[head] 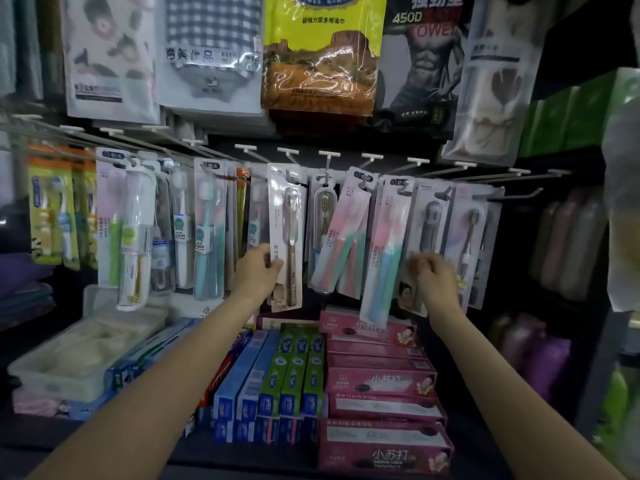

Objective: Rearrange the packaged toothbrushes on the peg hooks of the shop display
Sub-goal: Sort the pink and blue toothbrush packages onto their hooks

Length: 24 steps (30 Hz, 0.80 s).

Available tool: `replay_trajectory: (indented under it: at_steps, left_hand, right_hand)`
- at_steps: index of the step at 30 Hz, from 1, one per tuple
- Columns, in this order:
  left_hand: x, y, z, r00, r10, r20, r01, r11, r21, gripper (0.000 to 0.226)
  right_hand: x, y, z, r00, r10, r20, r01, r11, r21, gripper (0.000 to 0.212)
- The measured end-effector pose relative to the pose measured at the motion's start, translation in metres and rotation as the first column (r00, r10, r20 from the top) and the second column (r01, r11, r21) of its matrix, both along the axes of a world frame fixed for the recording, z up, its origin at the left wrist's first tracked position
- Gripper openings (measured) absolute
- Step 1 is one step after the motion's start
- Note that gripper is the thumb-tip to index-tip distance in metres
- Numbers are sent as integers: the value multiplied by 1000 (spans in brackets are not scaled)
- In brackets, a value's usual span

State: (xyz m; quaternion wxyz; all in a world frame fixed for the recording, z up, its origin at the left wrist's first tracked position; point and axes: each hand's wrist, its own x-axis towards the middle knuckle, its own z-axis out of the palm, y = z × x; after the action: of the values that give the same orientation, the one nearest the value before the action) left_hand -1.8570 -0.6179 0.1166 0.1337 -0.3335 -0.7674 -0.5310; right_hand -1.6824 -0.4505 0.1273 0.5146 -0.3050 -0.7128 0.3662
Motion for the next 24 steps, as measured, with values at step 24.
replay_trajectory:
  at_steps: [24]
  left_hand:
    - [-8, 1, -5, 993, 106, -45, -104, 994, 43, 12]
  right_hand:
    - [25, 4, 12, 965, -22, 262, -33, 978, 204, 41]
